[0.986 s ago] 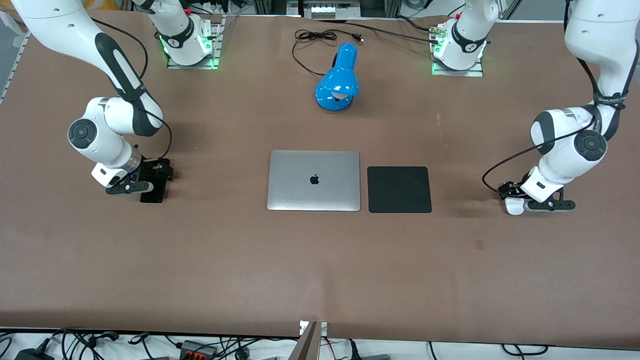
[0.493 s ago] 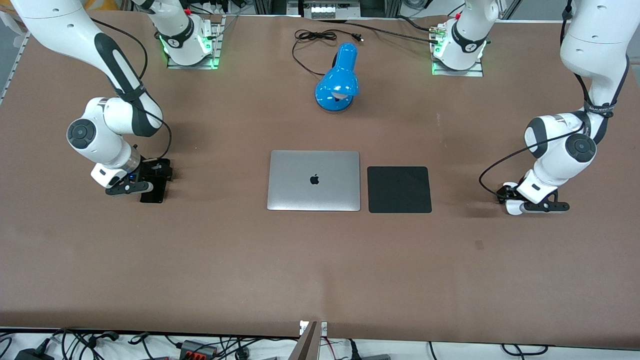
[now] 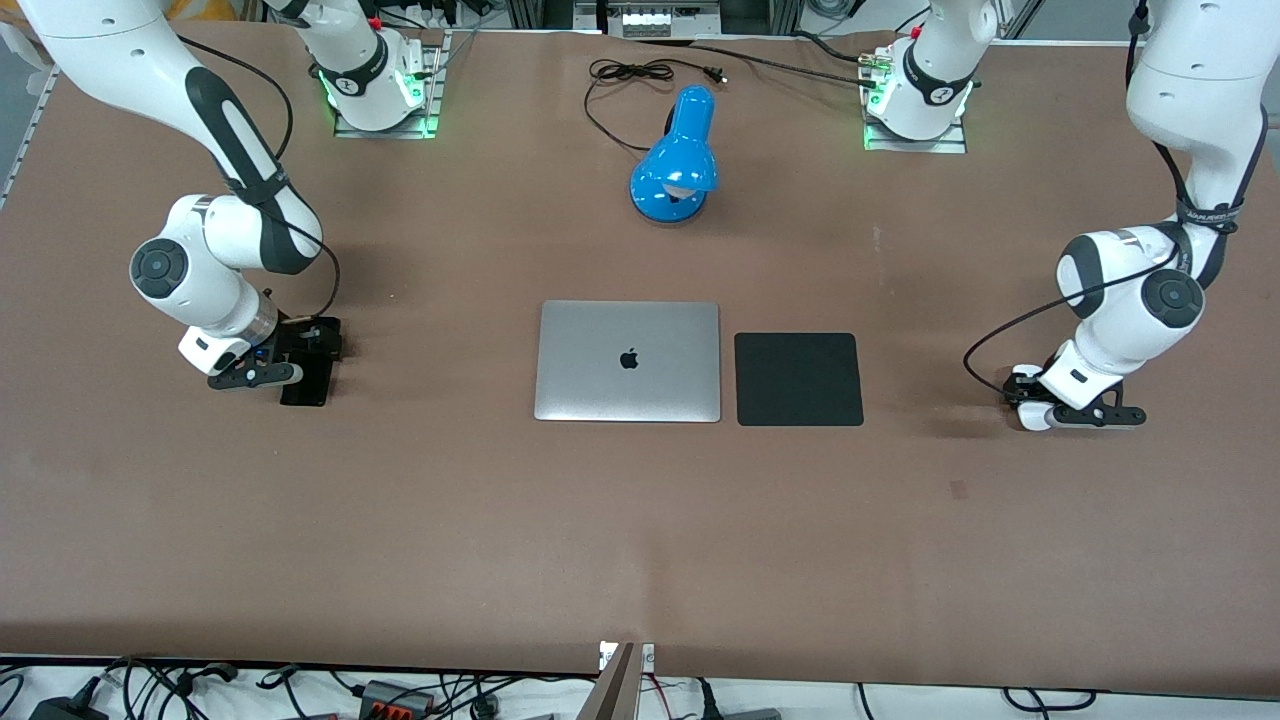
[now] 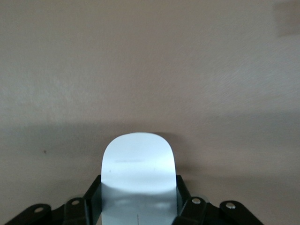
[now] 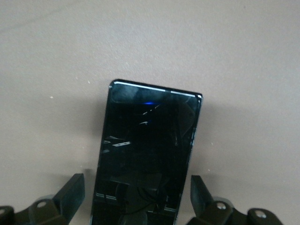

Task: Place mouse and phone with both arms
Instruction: 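Carry the phone beside the laptop while the left gripper carries mouse to pad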

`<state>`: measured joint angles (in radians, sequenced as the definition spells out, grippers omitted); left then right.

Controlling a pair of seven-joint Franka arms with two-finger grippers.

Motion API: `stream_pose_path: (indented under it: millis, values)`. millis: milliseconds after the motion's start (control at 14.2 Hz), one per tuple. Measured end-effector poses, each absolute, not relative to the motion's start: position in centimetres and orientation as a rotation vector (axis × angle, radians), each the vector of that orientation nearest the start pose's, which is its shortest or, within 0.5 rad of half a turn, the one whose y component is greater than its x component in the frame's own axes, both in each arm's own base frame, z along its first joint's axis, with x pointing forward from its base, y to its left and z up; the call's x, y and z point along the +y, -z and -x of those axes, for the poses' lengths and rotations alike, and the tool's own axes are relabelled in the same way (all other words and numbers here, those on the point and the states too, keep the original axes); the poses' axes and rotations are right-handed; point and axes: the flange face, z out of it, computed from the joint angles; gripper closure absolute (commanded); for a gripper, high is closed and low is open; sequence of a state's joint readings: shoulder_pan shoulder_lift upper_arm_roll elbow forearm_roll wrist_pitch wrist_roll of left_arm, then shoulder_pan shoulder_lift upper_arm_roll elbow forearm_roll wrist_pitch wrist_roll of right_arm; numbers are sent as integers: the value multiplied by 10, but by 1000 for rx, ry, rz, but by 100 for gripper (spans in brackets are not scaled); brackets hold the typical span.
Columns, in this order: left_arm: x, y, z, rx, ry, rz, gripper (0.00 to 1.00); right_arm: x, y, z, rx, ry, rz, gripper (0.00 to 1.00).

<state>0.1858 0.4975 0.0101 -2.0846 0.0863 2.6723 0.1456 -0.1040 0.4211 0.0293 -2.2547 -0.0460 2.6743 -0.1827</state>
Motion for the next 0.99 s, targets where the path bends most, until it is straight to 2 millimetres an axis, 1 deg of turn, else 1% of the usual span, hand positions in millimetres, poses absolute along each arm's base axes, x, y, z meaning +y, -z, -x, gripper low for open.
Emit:
stream_pose_path:
  millis: [70, 211, 282, 352, 423, 493, 563, 634, 704, 775, 915, 986]
  values:
    - [109, -207, -591, 51, 78, 3084, 79, -39, -173, -536, -228, -10, 3141, 0]
    - [103, -251, -609, 64, -25, 3092, 79, -38, -170, -535, -229, -23, 3140, 0]
    - [98, -274, -617, 75, -59, 3094, 79, -38, -168, -535, -230, -30, 3139, 7]
    - [92, -295, -623, 88, -88, 3097, 79, -38, -167, -534, -230, -34, 3138, 26]
    - [87, -312, -628, 100, -113, 3099, 79, -38, -166, -534, -230, -37, 3138, 50]
    - [79, -328, -632, 116, -131, 3101, 79, -38, -166, -534, -230, -36, 3138, 69]
    - [67, -341, -637, 145, -141, 3106, 80, -38, -167, -534, -230, -34, 3138, 85]
    - [52, -351, -641, 178, -145, 3112, 80, -38, -169, -535, -230, -29, 3139, 97]
    - [34, -359, -644, 205, -144, 3119, 80, -38, -169, -535, -231, -30, 3139, 100]
    - [13, -363, -645, 217, -145, 3128, 80, -38, -169, -535, -231, -30, 3139, 100]
    - [-23, -365, -644, 212, -149, 3144, 80, -35, -171, -537, -244, -20, 3138, 100]
    - [-40, -366, -643, 194, -152, 3152, 80, -29, -177, -541, -265, -17, 3135, 100]
